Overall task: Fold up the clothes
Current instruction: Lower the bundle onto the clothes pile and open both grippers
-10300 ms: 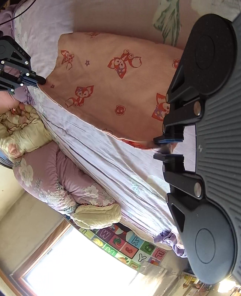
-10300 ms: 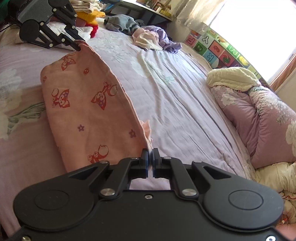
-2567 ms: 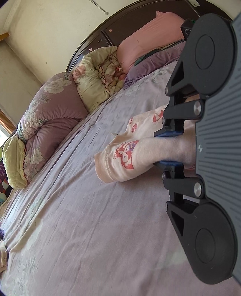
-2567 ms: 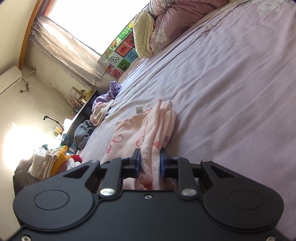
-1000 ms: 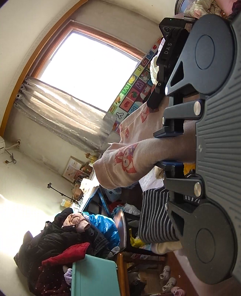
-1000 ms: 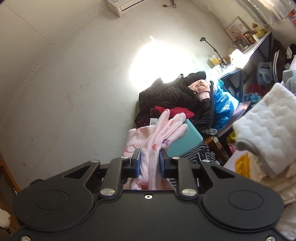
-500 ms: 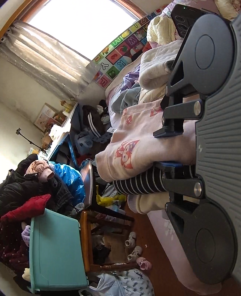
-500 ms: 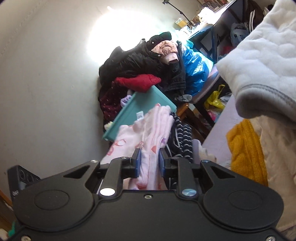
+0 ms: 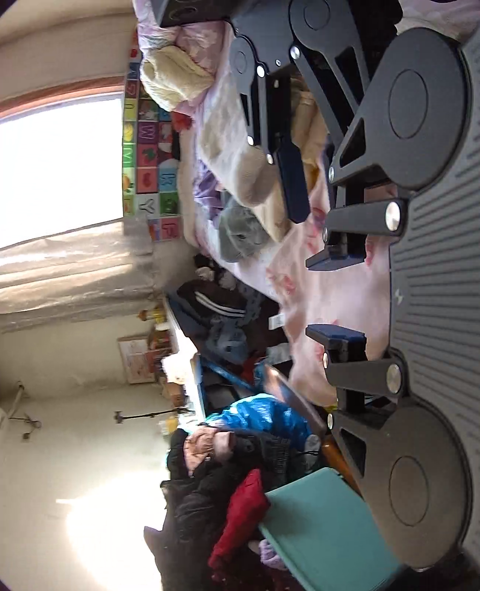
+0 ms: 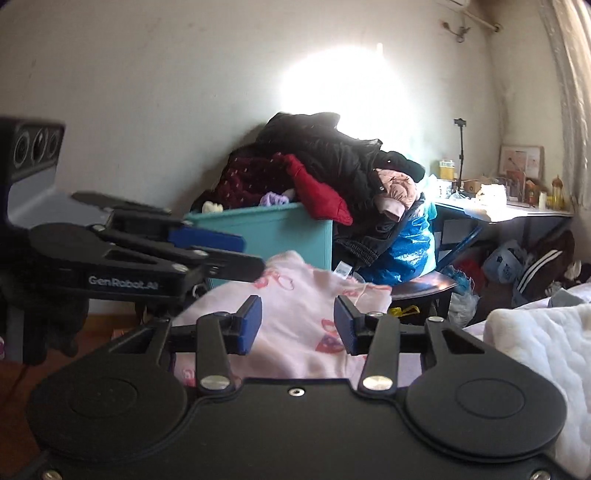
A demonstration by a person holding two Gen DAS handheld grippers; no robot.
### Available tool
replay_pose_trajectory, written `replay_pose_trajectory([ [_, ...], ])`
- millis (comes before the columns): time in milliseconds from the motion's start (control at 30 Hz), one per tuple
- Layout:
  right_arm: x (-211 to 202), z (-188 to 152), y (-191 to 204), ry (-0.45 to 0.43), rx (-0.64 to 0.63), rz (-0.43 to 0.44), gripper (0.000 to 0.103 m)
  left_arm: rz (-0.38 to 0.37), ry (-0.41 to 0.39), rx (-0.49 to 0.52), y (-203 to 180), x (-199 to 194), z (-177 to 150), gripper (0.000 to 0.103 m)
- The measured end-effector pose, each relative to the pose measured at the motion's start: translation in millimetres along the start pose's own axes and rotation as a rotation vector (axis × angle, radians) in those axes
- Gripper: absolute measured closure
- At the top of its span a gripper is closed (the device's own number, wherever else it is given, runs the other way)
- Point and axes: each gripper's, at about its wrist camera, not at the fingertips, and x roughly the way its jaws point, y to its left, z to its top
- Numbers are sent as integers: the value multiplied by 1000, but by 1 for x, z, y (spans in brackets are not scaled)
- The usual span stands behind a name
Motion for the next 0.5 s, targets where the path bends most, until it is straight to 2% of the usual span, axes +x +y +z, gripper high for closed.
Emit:
replay_pose_trajectory([
  [67, 13, -9, -3, 56, 7, 8, 61, 16, 37, -93, 4, 9, -15, 73],
  [167, 22, -12, -6, 109, -4, 36, 61, 60, -14, -102, -4, 6, -31, 73],
  [200, 24, -13, -7, 120, -8, 44, 61, 52, -38, -120, -4, 1, -32, 73],
  [300, 8, -5, -6, 84, 1, 48, 60, 51, -100, -166, -4, -19, -31, 73],
  [333, 0, -2, -5, 66, 6, 49, 58, 58, -113, -172, -5, -27, -30, 69],
  [367, -9, 0, -5, 49, 13, 42, 48, 73, -115, -167, -8, -34, -31, 63],
  [400, -21, 0, -3, 39, 22, 20, 42, 93, -114, -165, -11, -42, -31, 46],
  [433, -30, 0, 0, 35, 30, -12, 33, 127, -108, -168, -17, -52, -34, 39],
  [500, -52, -2, 7, 35, 66, -55, 24, 160, -107, -204, -26, -75, -40, 36],
])
